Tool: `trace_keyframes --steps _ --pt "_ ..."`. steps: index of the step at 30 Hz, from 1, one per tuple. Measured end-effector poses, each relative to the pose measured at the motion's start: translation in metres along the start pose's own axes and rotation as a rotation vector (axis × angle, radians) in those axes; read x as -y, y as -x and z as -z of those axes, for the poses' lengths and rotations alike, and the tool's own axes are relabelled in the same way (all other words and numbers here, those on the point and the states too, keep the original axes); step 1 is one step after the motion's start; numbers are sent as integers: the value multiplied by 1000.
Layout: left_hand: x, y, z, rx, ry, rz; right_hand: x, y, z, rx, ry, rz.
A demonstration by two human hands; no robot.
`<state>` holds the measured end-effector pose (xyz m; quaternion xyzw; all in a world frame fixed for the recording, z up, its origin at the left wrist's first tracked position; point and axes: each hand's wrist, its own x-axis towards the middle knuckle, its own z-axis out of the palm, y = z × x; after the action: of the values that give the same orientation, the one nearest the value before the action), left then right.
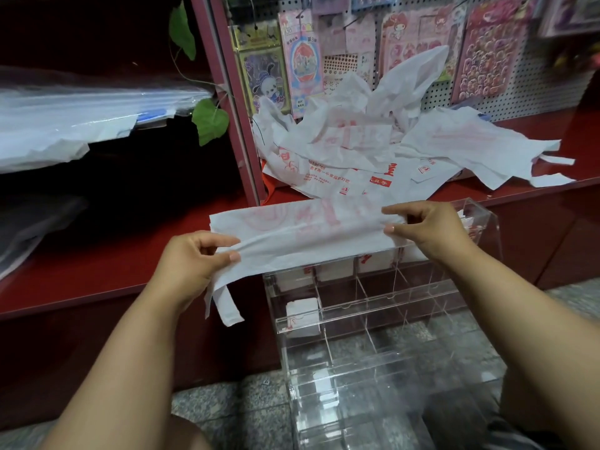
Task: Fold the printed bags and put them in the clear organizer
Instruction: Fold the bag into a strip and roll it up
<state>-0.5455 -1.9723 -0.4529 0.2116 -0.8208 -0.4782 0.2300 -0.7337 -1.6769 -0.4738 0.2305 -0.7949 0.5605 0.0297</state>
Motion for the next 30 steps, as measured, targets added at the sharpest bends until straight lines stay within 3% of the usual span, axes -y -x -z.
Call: trace_keyframes --steps 6,10,14,16,19,23,26,30 --pt "3 1 -6 -96 -89 12 0 -3 -1 -52 165 51" --pt "5 1 -3 -137 -233 -48 18 -2 1 -54 -169 62" --pt "6 3 -2 0 -288 -54 54 1 1 31 -315 142" --pt "3 7 -6 113 -195 -46 75 1 -3 79 -314 201" --pt "-9 17 -20 288 132 -6 105 -2 -14 191 -256 278" --pt "-23 28 -38 368 278 -95 133 -6 -35 394 -122 317" --pt "-29 34 -50 312 315 -93 144 -6 -49 466 -77 327" --pt "-31 34 -63 130 426 -9 140 -12 -54 319 -191 293"
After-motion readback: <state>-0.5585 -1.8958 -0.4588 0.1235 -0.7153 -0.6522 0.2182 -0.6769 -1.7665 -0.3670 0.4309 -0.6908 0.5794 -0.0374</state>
